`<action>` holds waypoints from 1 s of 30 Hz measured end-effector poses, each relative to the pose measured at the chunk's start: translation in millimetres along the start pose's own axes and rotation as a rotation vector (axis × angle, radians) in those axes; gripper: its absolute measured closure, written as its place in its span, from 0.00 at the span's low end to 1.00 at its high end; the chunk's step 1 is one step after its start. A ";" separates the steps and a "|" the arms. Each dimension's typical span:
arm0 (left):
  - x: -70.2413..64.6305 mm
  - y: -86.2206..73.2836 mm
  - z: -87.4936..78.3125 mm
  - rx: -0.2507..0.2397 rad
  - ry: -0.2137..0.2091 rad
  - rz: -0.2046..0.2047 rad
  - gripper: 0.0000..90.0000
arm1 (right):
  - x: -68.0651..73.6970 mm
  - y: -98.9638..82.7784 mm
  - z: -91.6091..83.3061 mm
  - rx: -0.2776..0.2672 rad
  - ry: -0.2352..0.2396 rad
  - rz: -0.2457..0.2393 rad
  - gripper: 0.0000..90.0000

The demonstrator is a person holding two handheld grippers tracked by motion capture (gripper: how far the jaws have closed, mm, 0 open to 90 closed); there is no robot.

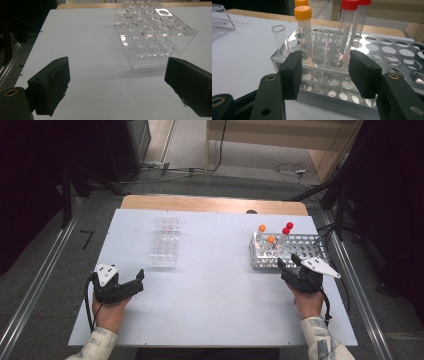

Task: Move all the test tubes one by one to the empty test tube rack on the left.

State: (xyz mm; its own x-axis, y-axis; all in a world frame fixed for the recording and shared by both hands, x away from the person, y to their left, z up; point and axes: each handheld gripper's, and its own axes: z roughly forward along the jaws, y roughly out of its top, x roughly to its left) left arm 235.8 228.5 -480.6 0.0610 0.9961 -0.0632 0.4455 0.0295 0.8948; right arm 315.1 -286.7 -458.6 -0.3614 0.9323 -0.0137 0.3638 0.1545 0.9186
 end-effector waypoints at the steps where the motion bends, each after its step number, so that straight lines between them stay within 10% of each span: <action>1: 0.0 0.0 -0.1 -0.001 0.000 0.000 0.07 | 0.1 0.2 1.5 0.000 0.002 0.004 0.51; 30: -1.4 0.2 0.3 -0.003 -0.003 0.006 0.07 | 3.0 1.9 32.9 -0.002 0.014 0.034 0.77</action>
State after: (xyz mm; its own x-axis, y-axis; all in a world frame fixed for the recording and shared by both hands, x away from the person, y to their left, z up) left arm 236.1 227.1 -480.5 0.0666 0.9960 -0.0591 0.4426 0.0236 0.8964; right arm 342.8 -272.9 -469.9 -0.3608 0.9324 0.0230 0.3746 0.1223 0.9191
